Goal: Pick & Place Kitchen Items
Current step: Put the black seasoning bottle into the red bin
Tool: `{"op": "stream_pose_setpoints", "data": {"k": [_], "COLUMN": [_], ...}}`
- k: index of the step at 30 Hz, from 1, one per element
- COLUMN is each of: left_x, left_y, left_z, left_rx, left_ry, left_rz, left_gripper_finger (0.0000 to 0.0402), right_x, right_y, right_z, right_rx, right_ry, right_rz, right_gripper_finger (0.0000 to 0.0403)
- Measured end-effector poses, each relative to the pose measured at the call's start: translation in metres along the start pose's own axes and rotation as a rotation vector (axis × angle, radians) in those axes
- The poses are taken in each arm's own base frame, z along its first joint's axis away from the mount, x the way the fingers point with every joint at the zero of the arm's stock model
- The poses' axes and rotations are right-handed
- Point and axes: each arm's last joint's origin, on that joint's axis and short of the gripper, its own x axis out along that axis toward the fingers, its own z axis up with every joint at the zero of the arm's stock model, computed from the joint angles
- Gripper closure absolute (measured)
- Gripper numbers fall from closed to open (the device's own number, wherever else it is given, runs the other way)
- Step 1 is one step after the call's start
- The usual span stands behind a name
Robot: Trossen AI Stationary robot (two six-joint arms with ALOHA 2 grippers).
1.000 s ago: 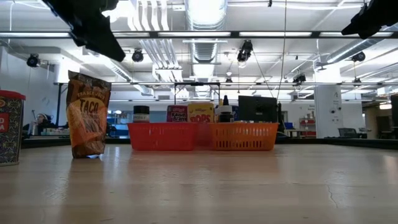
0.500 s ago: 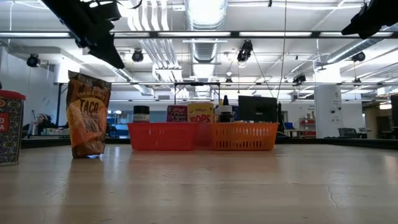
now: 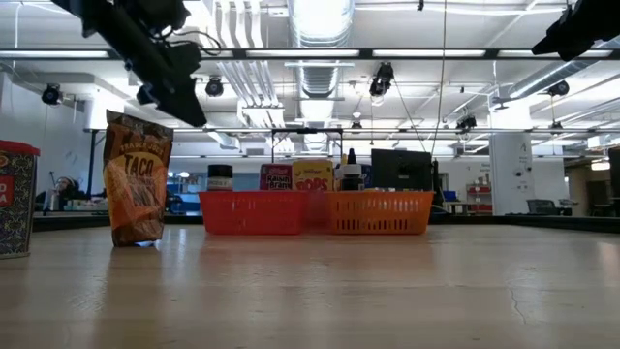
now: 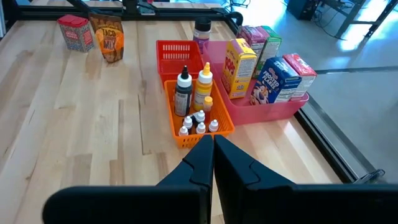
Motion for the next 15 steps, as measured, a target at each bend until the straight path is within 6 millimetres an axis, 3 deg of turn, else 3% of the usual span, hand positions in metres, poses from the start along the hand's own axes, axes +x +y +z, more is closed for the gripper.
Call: {"op": "stream_pose_setpoints", "data": {"k": [7, 15], "left_x": [0.004, 0.013], "left_y": [0.010, 0.006], "left_z": [0.013, 0.008], "left_rx": [-0.018, 0.190], "left_ry": [-0.001, 0.025], "left_rz": [-0.148, -0.237], "left_gripper_finger": [0.0177, 0.0134], "right_x": [0.000, 0.000], "right_y": [0.000, 0.000], "right_z": [0.000, 0.000], "right_rx": [0.000, 0.000], "right_ry": [0.000, 0.000], "right_rz": [0.000, 0.000], "right_gripper_finger": [0.0394, 0.0394]}}
